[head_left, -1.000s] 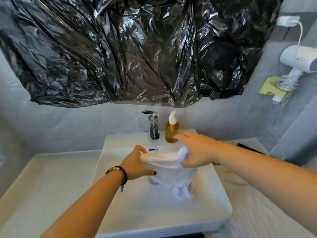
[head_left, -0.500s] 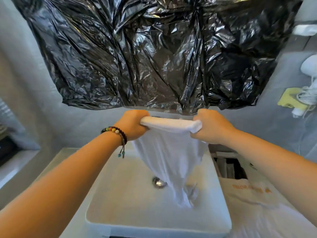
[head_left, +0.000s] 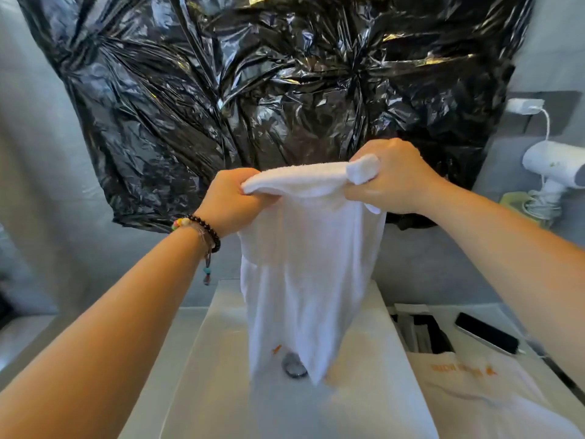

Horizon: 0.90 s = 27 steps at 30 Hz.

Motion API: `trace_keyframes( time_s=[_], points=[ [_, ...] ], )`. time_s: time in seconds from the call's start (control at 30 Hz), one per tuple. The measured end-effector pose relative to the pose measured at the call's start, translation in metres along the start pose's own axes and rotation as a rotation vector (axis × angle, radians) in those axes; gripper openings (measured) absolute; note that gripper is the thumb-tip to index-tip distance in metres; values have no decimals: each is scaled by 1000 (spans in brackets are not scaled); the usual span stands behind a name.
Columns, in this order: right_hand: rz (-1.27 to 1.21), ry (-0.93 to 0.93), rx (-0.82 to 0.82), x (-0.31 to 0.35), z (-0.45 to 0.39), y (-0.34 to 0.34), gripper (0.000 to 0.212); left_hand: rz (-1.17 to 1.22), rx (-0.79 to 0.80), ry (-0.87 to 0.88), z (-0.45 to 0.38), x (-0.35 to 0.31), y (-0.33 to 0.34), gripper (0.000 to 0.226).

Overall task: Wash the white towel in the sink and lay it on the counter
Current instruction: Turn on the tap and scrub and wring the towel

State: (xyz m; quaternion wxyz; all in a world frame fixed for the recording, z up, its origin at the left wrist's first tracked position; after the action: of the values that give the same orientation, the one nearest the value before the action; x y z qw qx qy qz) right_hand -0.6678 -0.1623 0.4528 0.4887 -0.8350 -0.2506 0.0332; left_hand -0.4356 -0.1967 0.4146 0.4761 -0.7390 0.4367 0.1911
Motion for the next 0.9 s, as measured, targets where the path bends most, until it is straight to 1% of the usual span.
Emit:
trace_keyframes(
  time_s=[0.07,0.13,0.17,0.27,0.3,0.33,0.37,0.43,0.53,0.6,0.63,0.67,0.7,0.8,0.87,0.9],
  points=[
    [-99,70,136,-6,16,27,23,45,273,-182,17,31,22,17],
    [-216,156,292,-13,41,70,28,40,503,-338,43,72,48,36],
    [-259,202,371,-17,56,96,28,34,588,-388,57,94,62,39],
    [-337,324,569,-33,97,179,29,13,759,-479,105,156,109,31],
    [-331,334,628,-37,110,205,28,-15,796,-507,120,173,124,38],
    [-307,328,688,-42,122,231,22,-59,832,-521,134,191,140,50],
    [-278,318,747,-46,133,256,18,-105,875,-536,147,207,156,57],
    [-254,328,823,-51,154,298,25,-224,951,-572,167,228,184,55],
    [-287,306,926,-52,179,349,55,-342,1022,-528,183,251,216,79],
    [-346,300,954,-50,183,371,70,-423,1010,-427,183,265,229,81],
    [-359,304,963,-50,181,379,74,-469,1016,-347,182,268,233,79],
    [-349,282,973,-50,178,385,73,-515,1030,-279,181,272,236,77],
    [-324,254,1006,-50,175,391,68,-562,1045,-201,180,276,238,75],
    [-306,193,1066,-52,174,406,52,-600,1076,-160,180,292,247,71],
    [-283,132,1115,-53,173,414,40,-673,1114,-68,183,296,256,62],
    [-246,98,1153,-53,173,418,31,-762,1136,22,184,297,262,59]
  ],
)
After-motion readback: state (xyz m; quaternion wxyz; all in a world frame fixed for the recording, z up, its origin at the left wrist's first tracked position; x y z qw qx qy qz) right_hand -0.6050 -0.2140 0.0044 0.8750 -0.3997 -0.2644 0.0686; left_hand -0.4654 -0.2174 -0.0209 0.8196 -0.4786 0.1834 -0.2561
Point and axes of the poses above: each hand's wrist, its own z-axis away from the middle knuckle, its own y-axis out of the palm, x = y × z, the point moved 4 cm from there along -z, towards the middle knuckle, and after that the axes turned 5 degrees about -y, right-handed, at the moved point
